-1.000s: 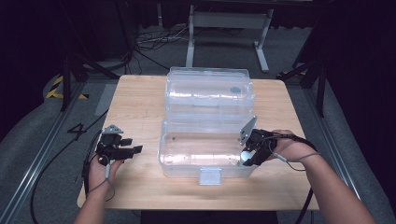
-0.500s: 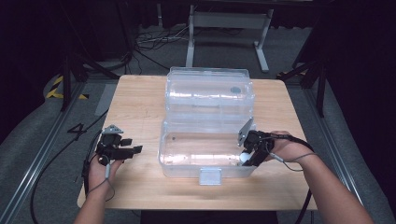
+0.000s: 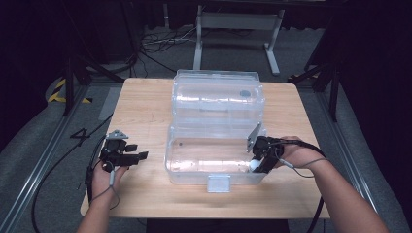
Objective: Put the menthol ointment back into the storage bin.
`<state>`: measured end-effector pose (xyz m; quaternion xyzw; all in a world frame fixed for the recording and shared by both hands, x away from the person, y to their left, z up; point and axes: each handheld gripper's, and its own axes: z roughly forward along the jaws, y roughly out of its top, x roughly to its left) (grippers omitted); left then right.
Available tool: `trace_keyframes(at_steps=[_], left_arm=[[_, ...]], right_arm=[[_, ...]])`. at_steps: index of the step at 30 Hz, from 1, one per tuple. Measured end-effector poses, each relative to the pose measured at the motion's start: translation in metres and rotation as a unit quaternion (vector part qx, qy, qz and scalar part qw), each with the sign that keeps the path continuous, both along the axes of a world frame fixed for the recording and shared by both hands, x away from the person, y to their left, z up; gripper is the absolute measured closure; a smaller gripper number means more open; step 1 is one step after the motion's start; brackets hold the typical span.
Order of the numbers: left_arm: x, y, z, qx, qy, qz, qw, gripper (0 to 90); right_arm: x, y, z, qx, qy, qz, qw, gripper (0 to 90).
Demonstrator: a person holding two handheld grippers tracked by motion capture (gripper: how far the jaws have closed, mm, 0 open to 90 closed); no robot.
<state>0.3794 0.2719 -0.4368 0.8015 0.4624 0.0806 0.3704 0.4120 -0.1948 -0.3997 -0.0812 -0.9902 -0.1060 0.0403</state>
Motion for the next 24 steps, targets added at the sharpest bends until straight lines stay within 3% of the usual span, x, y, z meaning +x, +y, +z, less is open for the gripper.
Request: trace_keyframes(at_steps=[24], left_arm=[[0.001,0.001,0.0,0.001,-0.001,0.0,1.0,39.8]], right_arm=[[0.002,0.011,-0.001,-0.044,-0.012,0.013,0.9989,50.0]])
